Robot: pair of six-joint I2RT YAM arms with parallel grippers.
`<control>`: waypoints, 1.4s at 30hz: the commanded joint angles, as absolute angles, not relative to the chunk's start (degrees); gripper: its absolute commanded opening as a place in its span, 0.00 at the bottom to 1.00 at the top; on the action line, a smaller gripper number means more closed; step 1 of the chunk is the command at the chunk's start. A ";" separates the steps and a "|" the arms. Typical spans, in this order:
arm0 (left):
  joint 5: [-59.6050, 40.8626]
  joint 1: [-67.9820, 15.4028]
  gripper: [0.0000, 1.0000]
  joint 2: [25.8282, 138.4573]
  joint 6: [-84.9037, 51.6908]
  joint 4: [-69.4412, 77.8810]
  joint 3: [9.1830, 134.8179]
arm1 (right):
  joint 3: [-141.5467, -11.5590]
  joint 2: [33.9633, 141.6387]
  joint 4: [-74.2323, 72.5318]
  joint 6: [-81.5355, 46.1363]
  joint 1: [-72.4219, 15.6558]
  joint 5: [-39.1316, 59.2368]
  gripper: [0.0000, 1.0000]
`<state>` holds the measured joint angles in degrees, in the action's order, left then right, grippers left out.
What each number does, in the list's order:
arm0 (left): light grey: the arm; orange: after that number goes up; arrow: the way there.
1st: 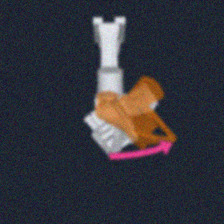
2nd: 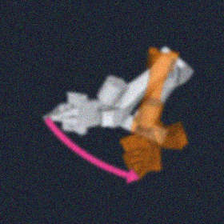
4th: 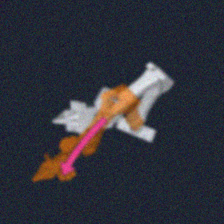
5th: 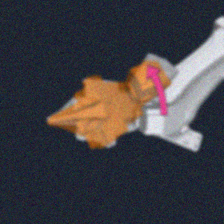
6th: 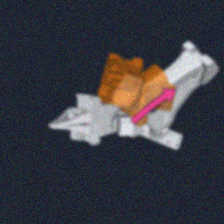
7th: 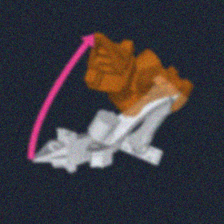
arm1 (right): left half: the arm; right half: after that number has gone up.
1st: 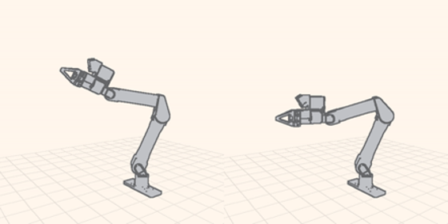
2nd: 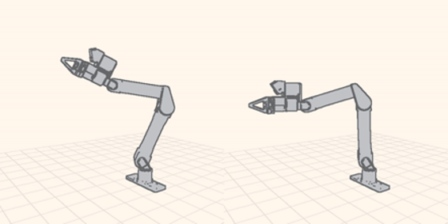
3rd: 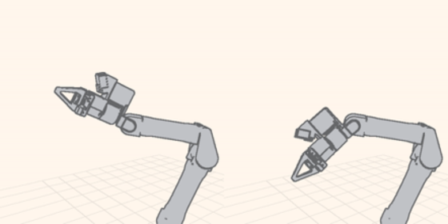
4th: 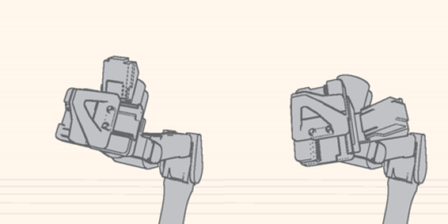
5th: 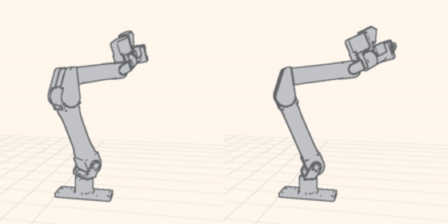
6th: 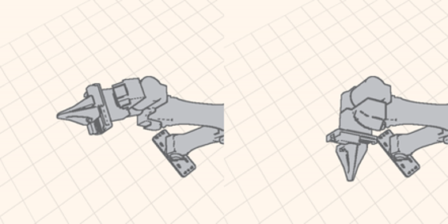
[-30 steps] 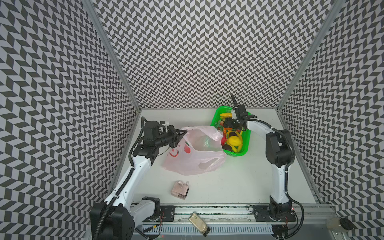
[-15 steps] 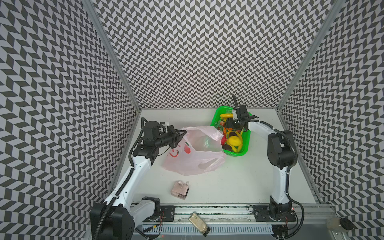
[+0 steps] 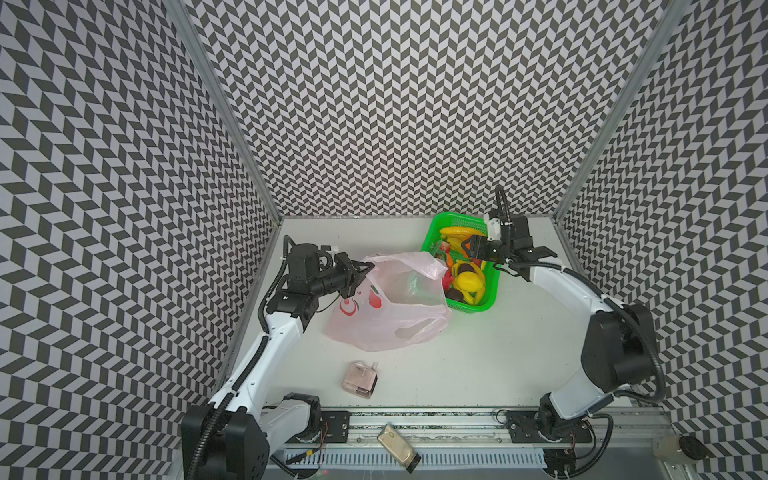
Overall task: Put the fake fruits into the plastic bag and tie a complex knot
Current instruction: 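Grasp the orange persimmon with the right gripper and lift it, then carry the persimmon into the pink bag and open the right gripper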
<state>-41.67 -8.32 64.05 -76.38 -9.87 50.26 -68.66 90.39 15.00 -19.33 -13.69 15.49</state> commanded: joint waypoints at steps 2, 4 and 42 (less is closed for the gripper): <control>-42.18 -8.00 0.00 63.19 -77.07 -8.32 49.66 | -60.59 80.61 11.18 -21.15 -13.54 20.40 0.57; -42.43 -8.00 0.00 63.26 -77.08 -8.25 49.66 | -56.95 76.37 11.75 -21.26 -13.54 21.42 0.57; -43.15 -8.57 0.00 63.72 -75.94 -8.17 49.62 | -49.16 65.88 -1.68 -37.82 -39.40 21.69 0.56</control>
